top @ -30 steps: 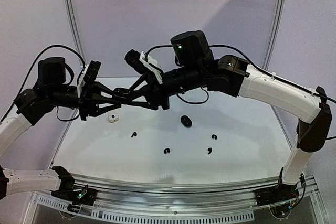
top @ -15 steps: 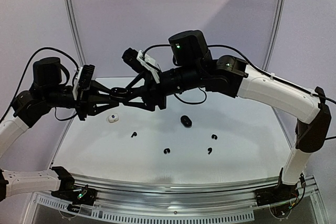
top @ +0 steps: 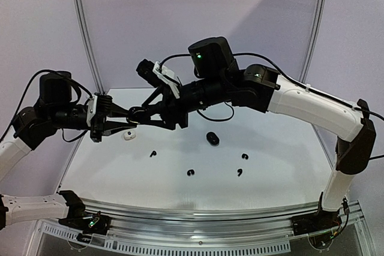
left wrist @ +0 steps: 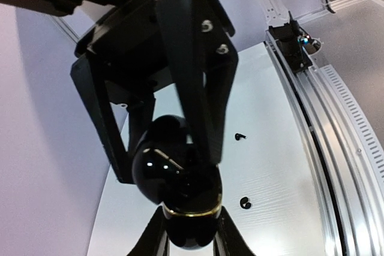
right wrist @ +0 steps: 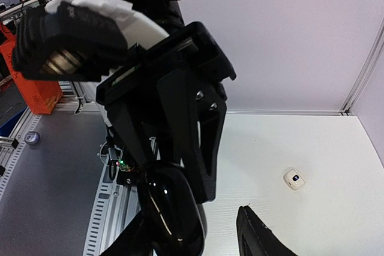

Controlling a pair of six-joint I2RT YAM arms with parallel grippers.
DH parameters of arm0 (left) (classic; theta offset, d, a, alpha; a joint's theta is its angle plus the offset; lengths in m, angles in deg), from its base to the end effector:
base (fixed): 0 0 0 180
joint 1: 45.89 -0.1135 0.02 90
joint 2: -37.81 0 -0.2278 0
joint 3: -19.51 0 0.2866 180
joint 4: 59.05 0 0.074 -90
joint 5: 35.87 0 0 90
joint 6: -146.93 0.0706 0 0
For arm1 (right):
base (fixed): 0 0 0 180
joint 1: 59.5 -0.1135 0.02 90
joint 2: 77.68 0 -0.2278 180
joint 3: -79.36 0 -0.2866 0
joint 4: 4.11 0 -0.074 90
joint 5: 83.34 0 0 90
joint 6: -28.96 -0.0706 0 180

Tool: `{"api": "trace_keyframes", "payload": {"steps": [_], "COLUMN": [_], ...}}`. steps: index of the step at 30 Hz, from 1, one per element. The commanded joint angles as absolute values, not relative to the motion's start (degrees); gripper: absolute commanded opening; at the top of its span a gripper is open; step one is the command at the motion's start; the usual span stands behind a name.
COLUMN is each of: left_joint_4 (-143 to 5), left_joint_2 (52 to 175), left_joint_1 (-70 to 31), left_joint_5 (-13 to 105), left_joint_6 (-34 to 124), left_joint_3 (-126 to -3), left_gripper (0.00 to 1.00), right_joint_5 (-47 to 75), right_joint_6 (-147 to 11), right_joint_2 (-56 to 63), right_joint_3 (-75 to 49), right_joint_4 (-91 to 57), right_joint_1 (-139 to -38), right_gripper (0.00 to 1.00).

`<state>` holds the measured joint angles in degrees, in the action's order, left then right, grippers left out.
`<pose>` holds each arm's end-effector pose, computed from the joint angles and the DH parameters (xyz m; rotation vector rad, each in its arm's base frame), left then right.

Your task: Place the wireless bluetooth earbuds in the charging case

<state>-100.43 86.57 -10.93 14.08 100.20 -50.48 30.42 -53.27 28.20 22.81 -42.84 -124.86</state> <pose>0.1847 -0.1846 0.3445 1.5060 1.1188 -0.5689 0.1763 0.4525 0.3691 -1.4510 1.4628 1.0491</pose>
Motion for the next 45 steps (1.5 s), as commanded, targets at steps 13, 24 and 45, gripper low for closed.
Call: {"api": "trace_keyframes", "payload": {"steps": [13, 24, 45], "left_joint_4": [-100.5, -93.7, -81.5], "left_joint_2": [85.3, 83.8, 79.7], "left_joint_1": [-8.7, -8.8, -9.3], "left_joint_5": [12.5, 8.5, 15.7], "left_joint_6": [95.9, 78.6, 63.4], "left_joint_3": [-47.7, -43.0, -34.2], "left_gripper": [0.00, 0.00, 0.00], "right_joint_5": [28.6, 35.3, 18.3], "right_joint_6": [-54.3, -58.8, -78.2], "right_joint_2": [29.7, 29.5, 18.0], "right_joint_3": [25.2, 26.0, 12.6], "right_joint_4": [-42.2, -39.7, -38.1], "right_joint_1": [-123.9, -122.5, -114.9], "right_gripper": [0.49, 0.58, 0.74]}}
